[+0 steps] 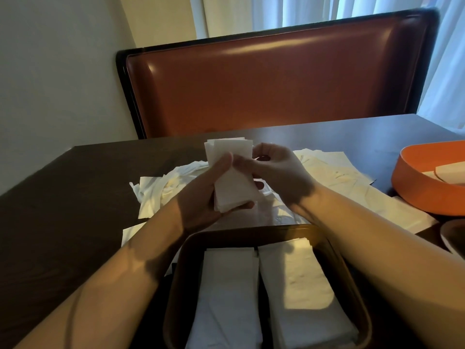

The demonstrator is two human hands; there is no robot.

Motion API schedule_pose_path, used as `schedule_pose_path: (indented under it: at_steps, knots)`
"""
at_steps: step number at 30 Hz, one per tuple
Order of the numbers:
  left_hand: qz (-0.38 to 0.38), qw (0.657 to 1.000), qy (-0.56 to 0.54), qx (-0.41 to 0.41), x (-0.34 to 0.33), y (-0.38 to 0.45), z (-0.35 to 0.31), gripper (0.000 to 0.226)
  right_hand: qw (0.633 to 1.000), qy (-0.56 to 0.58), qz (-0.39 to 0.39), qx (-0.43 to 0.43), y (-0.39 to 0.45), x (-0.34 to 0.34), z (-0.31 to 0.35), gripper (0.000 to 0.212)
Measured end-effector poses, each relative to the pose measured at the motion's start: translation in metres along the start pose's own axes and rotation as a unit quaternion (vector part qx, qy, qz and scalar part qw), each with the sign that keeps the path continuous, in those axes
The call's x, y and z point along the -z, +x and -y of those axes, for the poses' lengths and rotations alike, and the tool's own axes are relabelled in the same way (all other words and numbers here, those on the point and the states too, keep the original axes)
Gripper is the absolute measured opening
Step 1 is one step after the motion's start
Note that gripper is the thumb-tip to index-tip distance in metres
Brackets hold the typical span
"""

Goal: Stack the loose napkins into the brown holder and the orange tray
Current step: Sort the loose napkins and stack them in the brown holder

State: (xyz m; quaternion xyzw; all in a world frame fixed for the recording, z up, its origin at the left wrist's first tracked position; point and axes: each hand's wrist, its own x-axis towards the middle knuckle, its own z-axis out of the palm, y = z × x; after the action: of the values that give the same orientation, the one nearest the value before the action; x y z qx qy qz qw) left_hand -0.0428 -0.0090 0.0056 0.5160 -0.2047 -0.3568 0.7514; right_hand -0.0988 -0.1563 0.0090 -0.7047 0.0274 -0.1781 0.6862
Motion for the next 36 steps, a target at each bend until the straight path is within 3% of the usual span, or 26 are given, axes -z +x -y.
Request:
schedule_pose_path:
  at_steps: [4,7,11,13,15,17,19,21,24,28,31,33,36]
  knots:
    - [-0.026,0.997,-0.052,-0.041,-0.001,0.003,-0.003,0.036,1.0,0.003,-0.003,-0.008,0.006,0.003,0.001,0.044]
    - [-0.033,0.992,-0.038,-0.115,0.006,0.006,-0.005,0.039,0.999,0.007,0.044,-0.026,0.008,0.006,0.001,0.062]
    - [-0.037,0.99,0.012,-0.136,0.01,0.009,-0.004,0.044,0.988,-0.021,0.148,-0.044,0.001,0.003,-0.003,0.047]
    - [-0.057,0.986,0.022,-0.153,0.007,0.008,-0.003,0.039,0.989,-0.086,0.121,0.026,0.001,0.002,-0.007,0.029]
    - [-0.123,0.971,0.076,-0.192,0.01,0.008,-0.004,0.035,0.976,-0.176,0.045,0.123,0.008,0.006,-0.012,0.012]
    - [-0.162,0.94,0.201,-0.222,0.017,0.007,-0.006,0.024,0.946,-0.254,-0.016,0.199,0.015,0.016,-0.015,0.02]
    - [-0.164,0.92,0.276,-0.223,0.019,0.005,-0.005,0.019,0.936,-0.283,-0.018,0.21,0.021,0.026,-0.022,0.023]
    - [-0.188,0.914,0.298,-0.2,0.019,0.007,-0.004,0.026,0.94,-0.297,0.016,0.167,0.022,0.033,-0.029,0.027]
    - [-0.193,0.907,0.323,-0.187,0.022,0.01,-0.001,0.023,0.968,-0.225,0.07,0.086,0.019,0.039,-0.034,0.038]
    - [-0.175,0.901,0.335,-0.214,0.02,0.01,0.001,0.024,0.962,-0.235,0.032,0.132,0.016,0.043,-0.033,0.021]
    - [-0.181,0.898,0.331,-0.226,0.02,0.01,0.0,0.02,0.978,-0.169,0.029,0.119,0.014,0.044,-0.026,0.023]
    - [-0.158,0.922,0.282,-0.212,0.019,0.008,-0.003,0.009,0.991,-0.08,0.044,0.102,0.011,0.044,-0.017,0.026]
    - [-0.099,0.986,0.089,-0.104,0.011,0.001,-0.012,0.05,0.992,0.019,0.089,0.086,0.006,0.043,-0.001,0.019]
